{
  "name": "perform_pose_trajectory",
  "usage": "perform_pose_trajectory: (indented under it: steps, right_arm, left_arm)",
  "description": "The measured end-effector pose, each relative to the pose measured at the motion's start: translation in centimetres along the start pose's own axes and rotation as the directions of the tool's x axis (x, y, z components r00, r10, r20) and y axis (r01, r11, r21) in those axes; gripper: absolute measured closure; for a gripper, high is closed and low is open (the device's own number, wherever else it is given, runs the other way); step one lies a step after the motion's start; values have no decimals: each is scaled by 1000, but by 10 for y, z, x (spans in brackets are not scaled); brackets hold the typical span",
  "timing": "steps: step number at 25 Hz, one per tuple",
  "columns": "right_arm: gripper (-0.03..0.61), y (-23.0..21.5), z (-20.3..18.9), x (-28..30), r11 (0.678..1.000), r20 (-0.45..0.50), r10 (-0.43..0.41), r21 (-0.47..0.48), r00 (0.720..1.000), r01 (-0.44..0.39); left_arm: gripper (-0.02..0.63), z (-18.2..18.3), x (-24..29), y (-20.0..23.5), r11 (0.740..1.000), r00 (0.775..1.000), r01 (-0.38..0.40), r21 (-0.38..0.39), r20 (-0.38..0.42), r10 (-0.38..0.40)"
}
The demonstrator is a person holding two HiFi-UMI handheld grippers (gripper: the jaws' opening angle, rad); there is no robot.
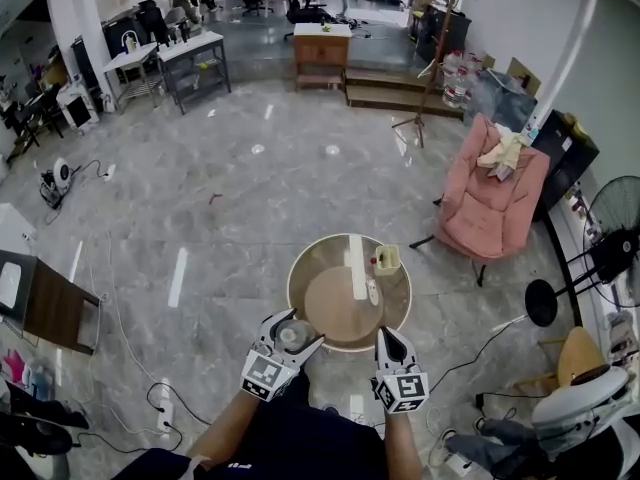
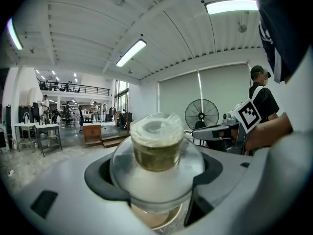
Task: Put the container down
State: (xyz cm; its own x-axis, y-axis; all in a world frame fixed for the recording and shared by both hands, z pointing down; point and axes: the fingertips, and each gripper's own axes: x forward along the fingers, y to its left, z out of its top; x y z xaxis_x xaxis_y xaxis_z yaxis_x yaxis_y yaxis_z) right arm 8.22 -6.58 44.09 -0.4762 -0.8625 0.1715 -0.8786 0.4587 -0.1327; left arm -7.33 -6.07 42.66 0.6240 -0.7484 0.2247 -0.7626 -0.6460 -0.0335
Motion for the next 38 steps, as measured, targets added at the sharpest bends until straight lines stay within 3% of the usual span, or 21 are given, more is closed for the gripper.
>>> perform_pose_trajectory:
  steps: [11, 24, 33, 38]
  right_arm:
    - [551, -8, -3, 78, 1000, -42, -10, 0, 999, 10]
    - [551, -24, 21, 186, 998, -38, -67, 14, 997, 67]
    - [551, -55, 38, 203, 977, -11, -212, 27, 977, 212]
    - [551, -64, 32, 190, 968, -23, -246, 45, 969, 247]
  left_arm:
    - [273, -3, 43, 72, 999, 1000, 20, -25, -1, -20]
    - [273, 10, 111, 172, 995, 995, 99, 20, 3, -99]
    - [273, 16, 160, 188, 969, 971, 239, 55, -31, -238]
    - [273, 22, 183, 178, 954, 957, 291, 64, -32, -290]
